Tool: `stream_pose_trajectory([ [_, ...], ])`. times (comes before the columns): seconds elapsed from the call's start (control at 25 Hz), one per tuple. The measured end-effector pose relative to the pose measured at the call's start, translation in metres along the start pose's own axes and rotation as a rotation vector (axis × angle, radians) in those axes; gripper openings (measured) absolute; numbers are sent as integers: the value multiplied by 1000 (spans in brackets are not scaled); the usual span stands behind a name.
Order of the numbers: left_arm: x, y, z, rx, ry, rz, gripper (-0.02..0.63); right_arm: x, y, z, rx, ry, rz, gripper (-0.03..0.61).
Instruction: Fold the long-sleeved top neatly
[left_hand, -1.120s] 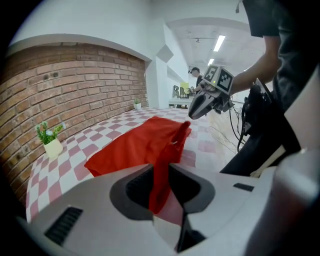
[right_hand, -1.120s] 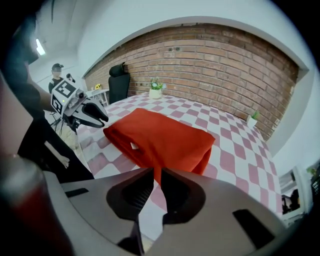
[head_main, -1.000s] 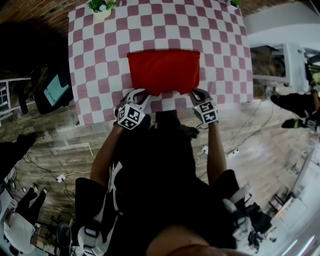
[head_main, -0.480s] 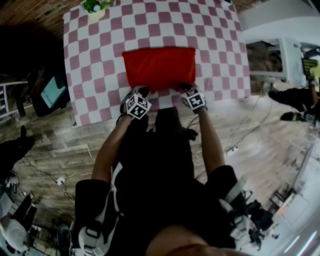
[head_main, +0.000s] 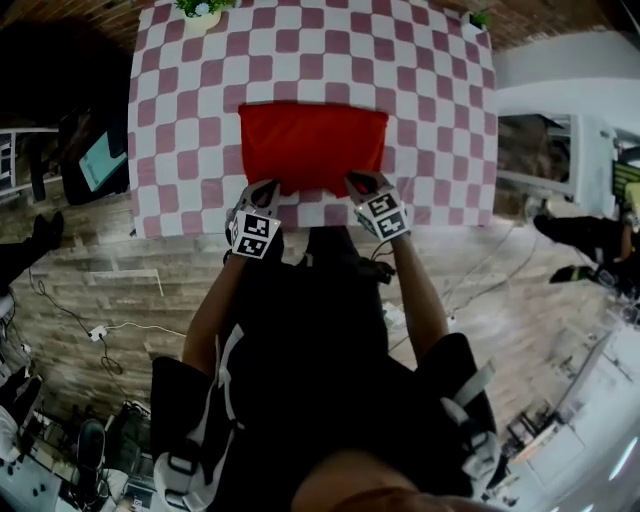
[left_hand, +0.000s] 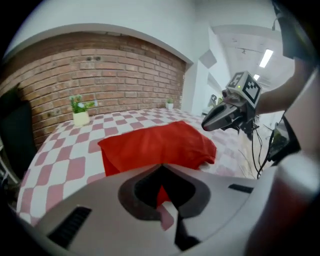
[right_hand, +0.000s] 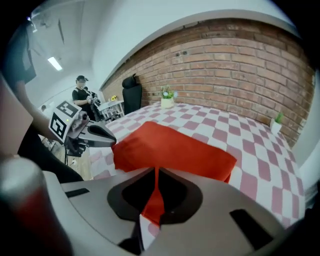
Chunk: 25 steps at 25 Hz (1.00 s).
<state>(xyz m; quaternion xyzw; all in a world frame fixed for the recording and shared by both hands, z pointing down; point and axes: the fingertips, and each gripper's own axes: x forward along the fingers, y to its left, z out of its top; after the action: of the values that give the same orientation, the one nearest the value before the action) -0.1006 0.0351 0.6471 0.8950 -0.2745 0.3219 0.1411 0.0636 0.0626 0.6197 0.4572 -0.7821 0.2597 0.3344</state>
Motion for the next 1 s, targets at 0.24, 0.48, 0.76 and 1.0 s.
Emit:
stream_pose_trajectory([
  [0.24, -43, 24, 44, -213, -128, 295, 8, -25, -4, 80, -143, -128, 82, 14],
  [0.48, -62, 31, 63, -379, -166, 452, 8, -26, 11, 143, -241, -197, 214, 14],
  [0.76, -52, 34, 37, -490, -101, 466, 121, 12, 32, 168, -380, -103, 319, 17],
  [1.0, -28, 45, -1, -530, -15, 416, 175, 60, 50, 174, -450, 16, 350, 120],
])
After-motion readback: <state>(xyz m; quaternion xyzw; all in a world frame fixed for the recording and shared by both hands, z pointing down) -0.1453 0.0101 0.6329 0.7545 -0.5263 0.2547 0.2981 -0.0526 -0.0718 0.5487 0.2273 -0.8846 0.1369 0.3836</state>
